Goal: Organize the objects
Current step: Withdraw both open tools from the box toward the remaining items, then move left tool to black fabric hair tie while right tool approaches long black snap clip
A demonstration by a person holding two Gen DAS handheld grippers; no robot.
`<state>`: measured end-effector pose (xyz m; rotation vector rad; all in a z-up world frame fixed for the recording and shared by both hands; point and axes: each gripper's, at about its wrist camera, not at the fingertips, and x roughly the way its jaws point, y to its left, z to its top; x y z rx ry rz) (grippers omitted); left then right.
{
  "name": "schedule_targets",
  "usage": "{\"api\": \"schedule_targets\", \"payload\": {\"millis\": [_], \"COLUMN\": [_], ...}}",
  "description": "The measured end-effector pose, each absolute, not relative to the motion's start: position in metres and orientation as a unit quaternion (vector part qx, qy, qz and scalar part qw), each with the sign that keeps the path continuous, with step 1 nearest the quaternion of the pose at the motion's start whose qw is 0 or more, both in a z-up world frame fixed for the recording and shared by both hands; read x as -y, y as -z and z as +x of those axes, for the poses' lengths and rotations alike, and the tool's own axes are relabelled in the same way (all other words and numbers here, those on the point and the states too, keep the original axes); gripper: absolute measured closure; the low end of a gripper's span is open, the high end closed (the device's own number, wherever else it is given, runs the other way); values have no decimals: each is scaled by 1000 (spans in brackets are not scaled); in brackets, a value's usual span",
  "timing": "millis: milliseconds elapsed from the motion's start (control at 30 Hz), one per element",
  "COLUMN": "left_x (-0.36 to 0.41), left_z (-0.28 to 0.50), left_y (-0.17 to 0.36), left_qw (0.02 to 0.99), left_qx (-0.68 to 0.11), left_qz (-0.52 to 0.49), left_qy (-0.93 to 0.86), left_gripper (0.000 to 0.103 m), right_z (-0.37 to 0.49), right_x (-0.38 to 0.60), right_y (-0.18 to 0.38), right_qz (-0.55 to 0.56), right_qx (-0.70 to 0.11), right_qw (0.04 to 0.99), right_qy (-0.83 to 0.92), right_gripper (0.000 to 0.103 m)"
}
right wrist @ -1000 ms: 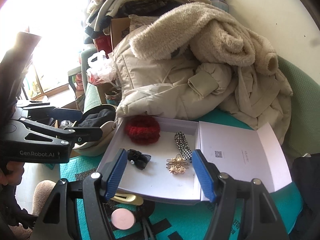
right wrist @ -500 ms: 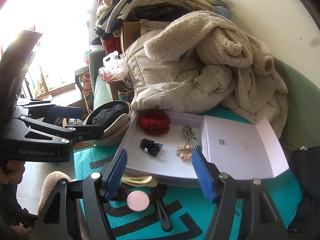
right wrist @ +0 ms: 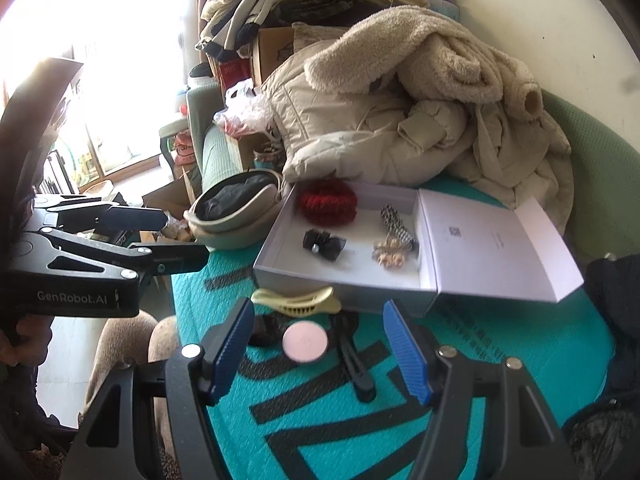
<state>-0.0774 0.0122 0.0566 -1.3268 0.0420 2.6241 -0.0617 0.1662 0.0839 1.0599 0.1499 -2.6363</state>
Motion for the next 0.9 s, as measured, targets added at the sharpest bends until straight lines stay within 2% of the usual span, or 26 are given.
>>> {"api": "schedule_targets", "payload": {"millis": [533,900], "left_x": [-12,-11], "left_z": [-48,-62], "left_y": [7,46], "left_qw": [115,127], "left_qx": [-12,1], "left_qz": [-484,-510], "left_qy": [-867,-851], "left_gripper": [36,36], "right_z": [-40,-50], "right_x": [-167,-177], "right_y": [-35,-1], "right_qz": [407,438], "right_qx": [-39,-28], "right_qw": [148,139], "right_qy": [900,888], "right_gripper": [35,35]}}
